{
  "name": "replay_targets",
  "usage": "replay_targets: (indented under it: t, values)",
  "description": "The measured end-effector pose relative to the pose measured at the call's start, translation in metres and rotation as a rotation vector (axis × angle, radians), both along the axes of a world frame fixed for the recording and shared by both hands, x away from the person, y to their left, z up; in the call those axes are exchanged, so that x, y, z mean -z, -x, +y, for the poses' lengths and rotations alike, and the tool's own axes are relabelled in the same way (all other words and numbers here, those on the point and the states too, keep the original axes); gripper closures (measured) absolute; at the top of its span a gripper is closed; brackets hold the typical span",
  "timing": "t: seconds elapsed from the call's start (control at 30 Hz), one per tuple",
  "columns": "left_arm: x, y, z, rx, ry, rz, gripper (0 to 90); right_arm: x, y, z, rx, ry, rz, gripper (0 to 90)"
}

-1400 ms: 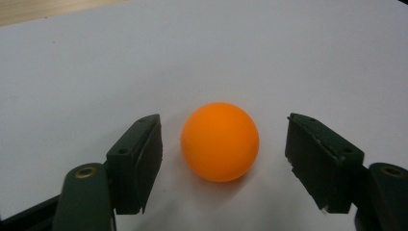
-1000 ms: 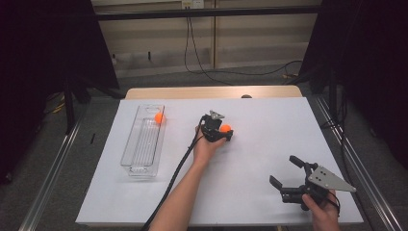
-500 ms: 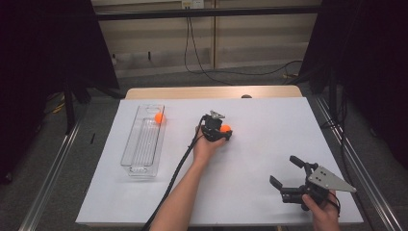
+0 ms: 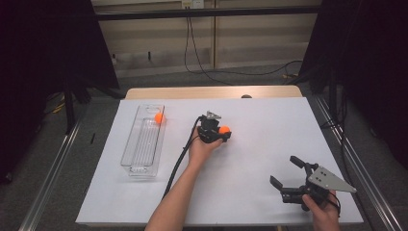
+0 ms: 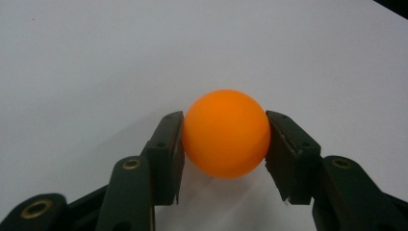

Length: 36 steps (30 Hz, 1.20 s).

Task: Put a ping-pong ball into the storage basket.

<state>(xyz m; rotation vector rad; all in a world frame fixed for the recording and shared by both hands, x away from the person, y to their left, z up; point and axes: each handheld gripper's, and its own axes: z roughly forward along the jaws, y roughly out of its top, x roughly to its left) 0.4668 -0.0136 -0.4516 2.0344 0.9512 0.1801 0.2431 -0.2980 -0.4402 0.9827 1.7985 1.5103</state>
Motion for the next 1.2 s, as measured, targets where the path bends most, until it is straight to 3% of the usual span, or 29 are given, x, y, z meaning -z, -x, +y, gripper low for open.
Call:
replay_targets:
  t: [1.07,1.2]
  values:
    - [-0.013,0.022,0.030,0.035,0.012,0.003,51.0,0.000,0.000,0.002,-0.006,0.009,0.002,2.2]
    - [-0.015,0.023,0.033,0.040,-0.001,0.009,50.9,0.000,0.000,0.002,-0.005,0.008,0.001,2.2]
